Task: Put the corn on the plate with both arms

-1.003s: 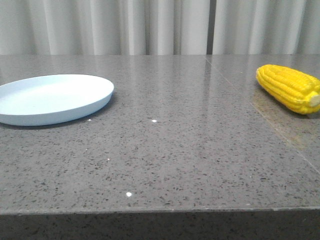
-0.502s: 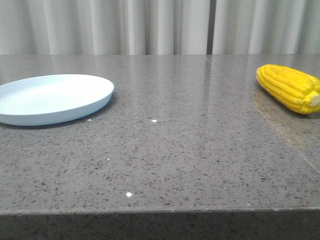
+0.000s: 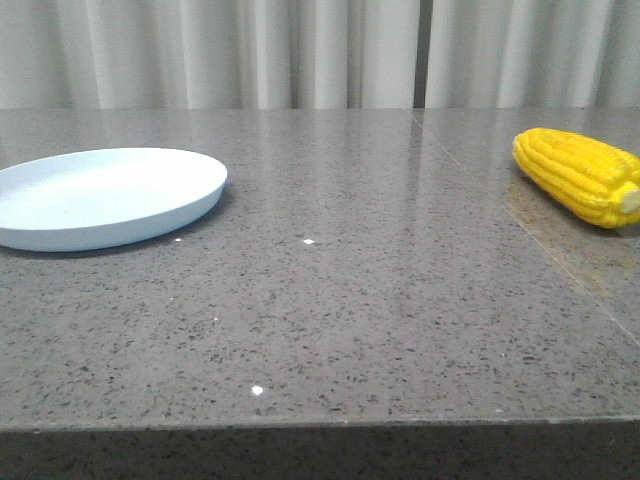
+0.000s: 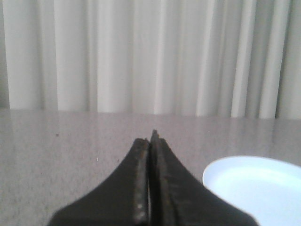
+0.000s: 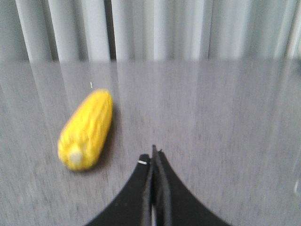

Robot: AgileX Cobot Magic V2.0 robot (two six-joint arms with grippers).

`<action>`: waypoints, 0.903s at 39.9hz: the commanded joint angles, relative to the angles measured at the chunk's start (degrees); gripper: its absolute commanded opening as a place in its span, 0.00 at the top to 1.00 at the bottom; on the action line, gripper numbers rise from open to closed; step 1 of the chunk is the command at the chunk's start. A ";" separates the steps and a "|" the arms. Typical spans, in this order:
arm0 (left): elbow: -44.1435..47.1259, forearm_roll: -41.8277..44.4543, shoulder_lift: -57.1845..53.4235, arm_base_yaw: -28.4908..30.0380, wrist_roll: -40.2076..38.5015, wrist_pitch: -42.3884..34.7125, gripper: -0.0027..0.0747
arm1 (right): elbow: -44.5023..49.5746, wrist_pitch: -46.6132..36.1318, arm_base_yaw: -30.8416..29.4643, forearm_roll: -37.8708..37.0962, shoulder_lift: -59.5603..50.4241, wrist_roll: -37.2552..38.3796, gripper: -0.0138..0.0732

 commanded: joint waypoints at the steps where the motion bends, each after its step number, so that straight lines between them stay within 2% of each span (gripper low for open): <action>1: -7.00 -0.05 0.21 0.12 -0.03 -5.97 0.99 | -8.10 -1.23 -0.21 0.12 -0.45 -0.50 0.92; 6: -16.01 0.04 5.75 0.12 -0.03 0.46 0.99 | -16.83 5.31 -0.21 0.92 4.33 -0.45 0.92; 11: -21.72 1.02 13.44 0.12 0.46 5.93 0.99 | -21.70 6.85 -0.21 1.67 11.12 -0.45 0.92; 17: -23.58 1.32 20.19 0.12 1.07 6.08 0.99 | -23.41 6.90 -0.21 1.74 17.53 -0.45 0.92; 25: -23.58 1.32 21.10 0.12 1.07 6.08 0.97 | -23.41 6.83 -0.21 1.68 18.26 -0.45 0.89; 28: -23.58 1.32 21.10 0.12 1.07 6.08 0.85 | -23.41 6.79 -0.21 1.68 18.26 -0.45 0.79; 33: -23.58 1.32 21.10 0.12 1.07 6.34 0.42 | -23.41 6.79 -0.21 1.68 18.26 -0.45 0.47; 36: -23.58 1.32 21.10 0.12 1.07 6.34 0.23 | -23.41 6.78 -0.21 1.68 18.26 -0.45 0.29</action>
